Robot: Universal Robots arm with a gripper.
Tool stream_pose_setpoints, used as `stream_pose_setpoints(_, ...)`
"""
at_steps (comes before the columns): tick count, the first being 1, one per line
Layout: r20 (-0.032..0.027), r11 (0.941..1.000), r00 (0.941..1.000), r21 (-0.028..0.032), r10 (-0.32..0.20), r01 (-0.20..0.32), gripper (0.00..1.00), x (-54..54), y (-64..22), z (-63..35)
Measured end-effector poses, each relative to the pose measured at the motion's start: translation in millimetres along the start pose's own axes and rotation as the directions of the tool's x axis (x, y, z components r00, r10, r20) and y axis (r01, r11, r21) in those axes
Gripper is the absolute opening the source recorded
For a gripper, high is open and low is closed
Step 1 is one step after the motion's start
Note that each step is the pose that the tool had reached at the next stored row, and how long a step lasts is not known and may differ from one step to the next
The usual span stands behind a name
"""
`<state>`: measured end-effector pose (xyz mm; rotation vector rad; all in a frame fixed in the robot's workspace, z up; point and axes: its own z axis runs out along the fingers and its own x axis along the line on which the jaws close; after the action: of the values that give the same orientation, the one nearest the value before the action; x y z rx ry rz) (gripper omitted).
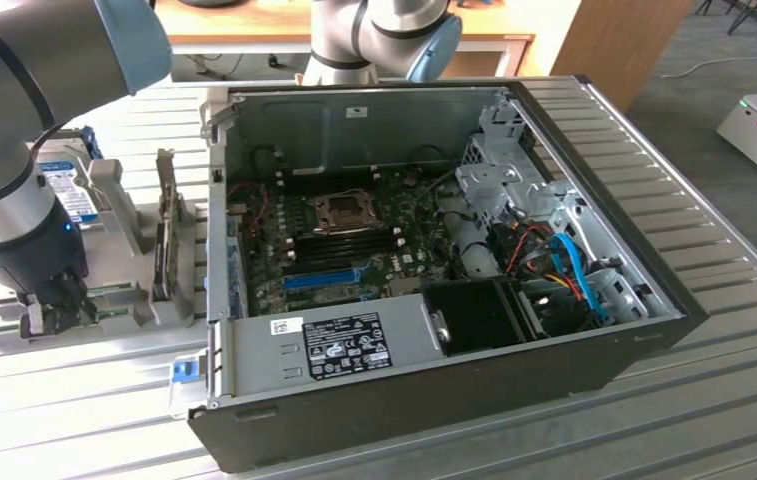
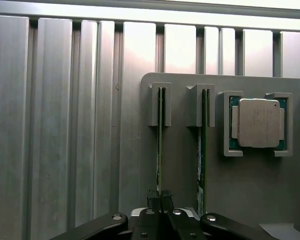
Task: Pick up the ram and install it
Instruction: 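Pick up the ram and move it above insertion slot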
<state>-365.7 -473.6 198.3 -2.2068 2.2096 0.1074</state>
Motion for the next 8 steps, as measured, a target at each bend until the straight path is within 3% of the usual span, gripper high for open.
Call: stream_pose_setpoints(8, 0.0, 1.0, 1.0, 0.0, 0.0, 0.0, 0.13, 0.0, 0.0, -0.1)
